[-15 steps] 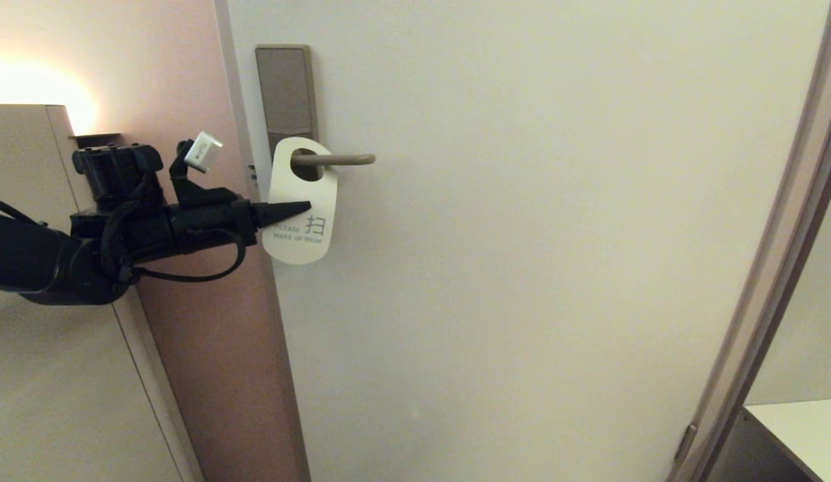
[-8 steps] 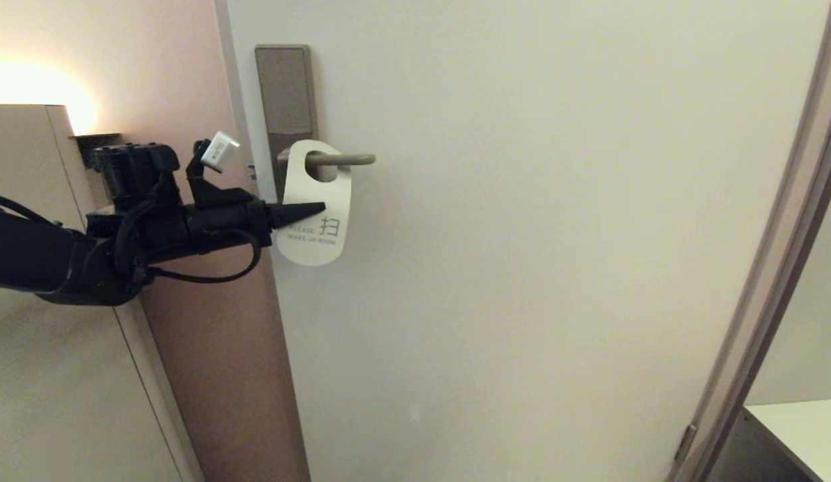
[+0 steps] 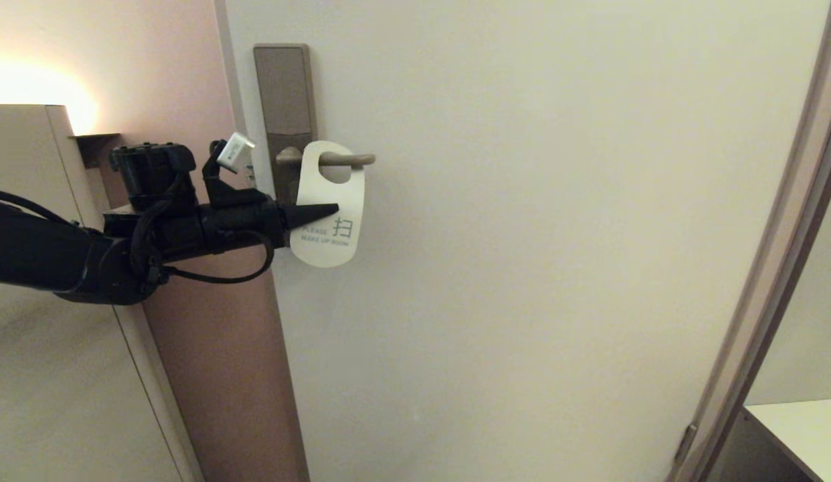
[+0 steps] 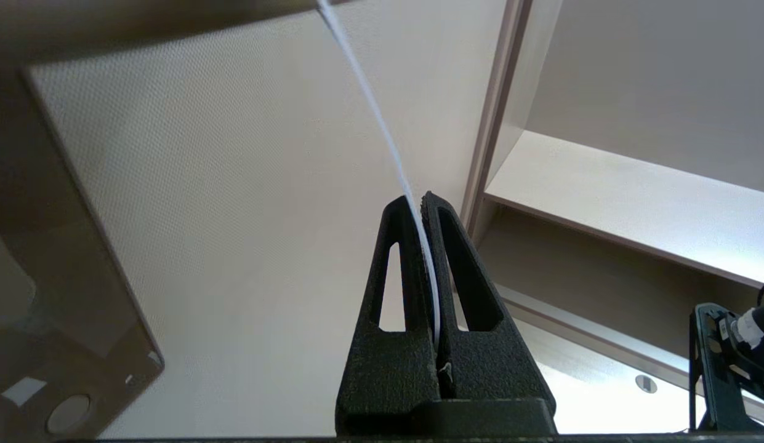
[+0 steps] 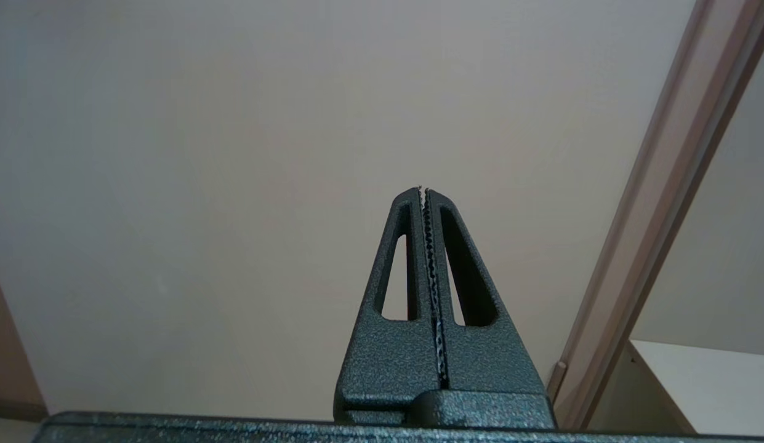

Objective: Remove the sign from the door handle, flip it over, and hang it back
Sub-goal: Take down the sign

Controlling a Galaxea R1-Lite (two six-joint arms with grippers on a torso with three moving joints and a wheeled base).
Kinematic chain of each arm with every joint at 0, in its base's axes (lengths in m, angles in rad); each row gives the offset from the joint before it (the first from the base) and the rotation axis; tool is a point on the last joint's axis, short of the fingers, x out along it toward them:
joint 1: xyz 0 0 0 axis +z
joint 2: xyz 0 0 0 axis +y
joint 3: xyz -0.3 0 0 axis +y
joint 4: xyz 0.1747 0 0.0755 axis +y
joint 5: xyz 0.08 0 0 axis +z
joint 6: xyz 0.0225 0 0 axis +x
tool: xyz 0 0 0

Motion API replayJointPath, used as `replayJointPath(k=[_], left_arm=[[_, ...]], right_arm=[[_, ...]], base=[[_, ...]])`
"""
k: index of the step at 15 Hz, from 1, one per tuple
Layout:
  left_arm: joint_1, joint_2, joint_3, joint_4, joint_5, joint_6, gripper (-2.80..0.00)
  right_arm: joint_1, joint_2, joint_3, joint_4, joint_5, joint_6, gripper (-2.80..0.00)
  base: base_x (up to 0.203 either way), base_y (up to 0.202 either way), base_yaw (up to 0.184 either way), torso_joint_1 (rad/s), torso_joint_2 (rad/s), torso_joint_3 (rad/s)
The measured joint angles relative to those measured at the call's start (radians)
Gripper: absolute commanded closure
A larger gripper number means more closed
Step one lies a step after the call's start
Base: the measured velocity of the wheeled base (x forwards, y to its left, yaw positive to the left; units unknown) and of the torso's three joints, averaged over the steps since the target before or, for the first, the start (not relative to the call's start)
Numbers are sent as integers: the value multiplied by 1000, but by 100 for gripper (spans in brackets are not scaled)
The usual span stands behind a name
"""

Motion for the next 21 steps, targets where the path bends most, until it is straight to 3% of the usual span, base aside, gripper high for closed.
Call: replayJointPath(k=[21], left_arm=[[-65, 109, -135, 0, 30, -2, 0]], right_arm=[[0, 0, 0, 0, 0, 0, 0]], base=[[0, 0, 0, 0, 0, 0]])
